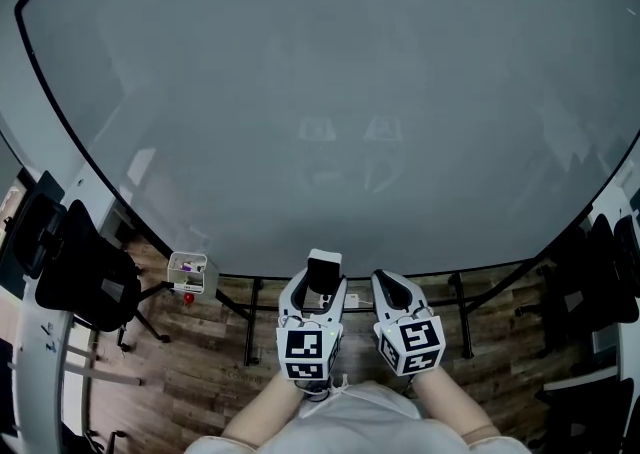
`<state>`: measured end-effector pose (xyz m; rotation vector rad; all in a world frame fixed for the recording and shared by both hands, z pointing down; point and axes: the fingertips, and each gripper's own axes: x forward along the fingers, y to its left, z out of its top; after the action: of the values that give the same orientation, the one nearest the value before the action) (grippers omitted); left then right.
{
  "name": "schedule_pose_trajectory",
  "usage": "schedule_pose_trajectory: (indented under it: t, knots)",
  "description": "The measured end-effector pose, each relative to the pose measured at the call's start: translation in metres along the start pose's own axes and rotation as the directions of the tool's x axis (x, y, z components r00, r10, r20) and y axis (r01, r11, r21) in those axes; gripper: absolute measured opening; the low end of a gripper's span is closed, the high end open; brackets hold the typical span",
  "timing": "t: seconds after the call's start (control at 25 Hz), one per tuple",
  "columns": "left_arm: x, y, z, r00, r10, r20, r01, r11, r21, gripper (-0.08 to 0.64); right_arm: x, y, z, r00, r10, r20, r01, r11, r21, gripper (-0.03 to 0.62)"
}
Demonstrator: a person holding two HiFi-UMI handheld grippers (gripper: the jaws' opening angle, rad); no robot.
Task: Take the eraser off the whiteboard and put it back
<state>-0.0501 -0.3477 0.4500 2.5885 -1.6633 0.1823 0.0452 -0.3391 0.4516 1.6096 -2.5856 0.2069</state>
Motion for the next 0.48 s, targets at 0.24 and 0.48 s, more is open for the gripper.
schedule_pose_trajectory:
  t: [0.24,0.48]
  knots:
    - [0.004,0.001,0.009,1.0,0.007,0.014,-0.007,1.0,-0.001,0.258,0.001,-0.004,0.003,1.0,-0.005,0.01,0.005,1.0,0.002,0.028]
    - [0.013,0.005,0.039,0.997,0.021,0.081,-0.023,0.999,0.023,0.258,-0.002,-0.013,0.009,1.0,-0.013,0.025,0.013,1.0,0.0,0.028]
